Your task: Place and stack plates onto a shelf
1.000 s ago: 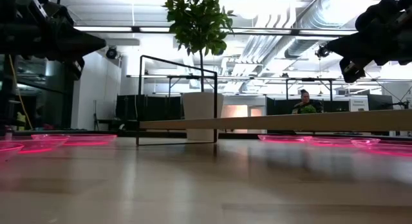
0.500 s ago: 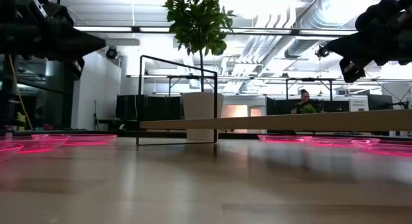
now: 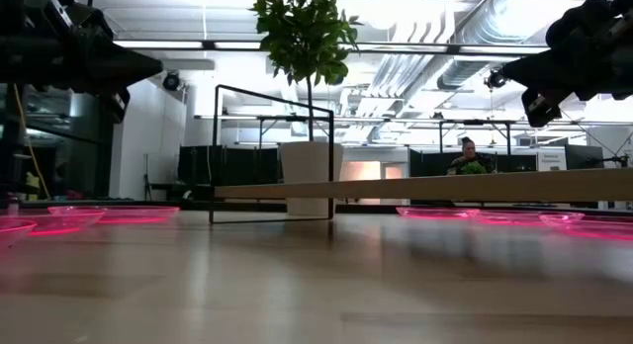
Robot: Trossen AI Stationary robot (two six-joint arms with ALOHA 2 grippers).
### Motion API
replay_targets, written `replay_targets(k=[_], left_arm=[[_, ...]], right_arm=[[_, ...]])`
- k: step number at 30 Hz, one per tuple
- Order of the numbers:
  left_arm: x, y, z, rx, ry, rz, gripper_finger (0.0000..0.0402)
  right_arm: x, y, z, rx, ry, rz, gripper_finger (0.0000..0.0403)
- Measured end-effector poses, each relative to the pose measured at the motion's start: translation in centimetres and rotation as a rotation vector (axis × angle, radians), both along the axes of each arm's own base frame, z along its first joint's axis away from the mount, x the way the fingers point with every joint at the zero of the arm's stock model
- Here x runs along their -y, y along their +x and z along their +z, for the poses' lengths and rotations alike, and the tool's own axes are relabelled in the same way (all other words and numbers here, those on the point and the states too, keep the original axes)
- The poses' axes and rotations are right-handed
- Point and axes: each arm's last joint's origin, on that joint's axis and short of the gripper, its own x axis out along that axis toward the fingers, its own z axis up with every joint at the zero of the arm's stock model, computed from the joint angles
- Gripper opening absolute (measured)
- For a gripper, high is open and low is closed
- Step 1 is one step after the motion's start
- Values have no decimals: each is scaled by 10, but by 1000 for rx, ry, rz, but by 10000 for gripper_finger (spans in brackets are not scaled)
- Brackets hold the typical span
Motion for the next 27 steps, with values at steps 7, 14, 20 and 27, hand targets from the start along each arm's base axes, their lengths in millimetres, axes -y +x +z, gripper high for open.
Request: replay_targets(k=[7, 14, 20, 27], left_arm=[[0, 0, 0, 0, 0, 0, 0], [0, 0, 0, 0, 0, 0, 0], [0, 0, 0, 0, 0, 0, 0], [0, 0, 0, 0, 0, 0, 0]], right_arm=[[0, 0, 0, 0, 0, 0, 0], [0, 0, 0, 0, 0, 0, 0], [5, -4, 25, 276, 294, -115, 0], [19, -19, 46, 653, 683, -505, 0]])
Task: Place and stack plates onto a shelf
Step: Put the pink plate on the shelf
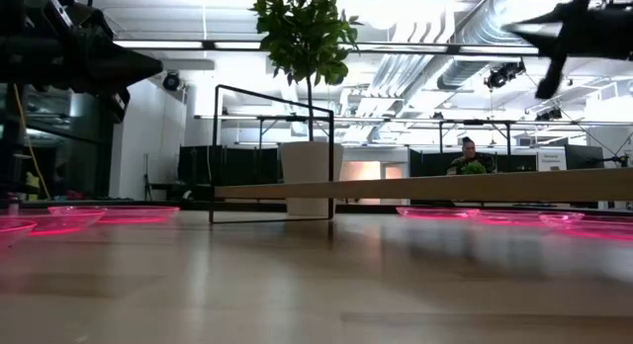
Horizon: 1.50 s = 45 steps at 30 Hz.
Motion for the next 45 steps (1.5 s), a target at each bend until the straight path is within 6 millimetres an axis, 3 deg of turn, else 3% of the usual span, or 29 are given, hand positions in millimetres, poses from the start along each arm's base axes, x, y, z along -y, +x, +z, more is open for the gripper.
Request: replay_targets(k=[5, 9, 13, 16, 20, 23, 27, 32, 38, 45], left_arm=[[0, 0, 0, 0, 0, 0, 0], [0, 0, 0, 0, 0, 0, 0], [0, 0, 0, 0, 0, 0, 0], [0, 0, 0, 0, 0, 0, 0], [0, 0, 0, 0, 0, 0, 0], [0, 0, 0, 0, 0, 0, 0], [0, 0, 0, 0, 0, 0, 0], [0, 0, 0, 0, 0, 0, 0], [0, 0, 0, 0, 0, 0, 0], [0, 0, 0, 0, 0, 0, 0]], right_arm=[[2, 7, 2, 20, 145, -23, 0], [5, 28, 35, -33, 189, -78, 0], [20, 68, 72, -289, 103, -210, 0], [49, 93, 77, -582, 205, -215, 3], [93, 94, 57, -971, 550, -159, 26], [116, 88, 39, -1136, 657, -117, 58], [135, 79, 14, -1184, 735, -64, 106], [143, 66, -22, -1223, 845, -72, 149], [155, 49, -49, -1165, 867, -172, 158], [172, 49, -72, -1101, 866, -203, 158]])
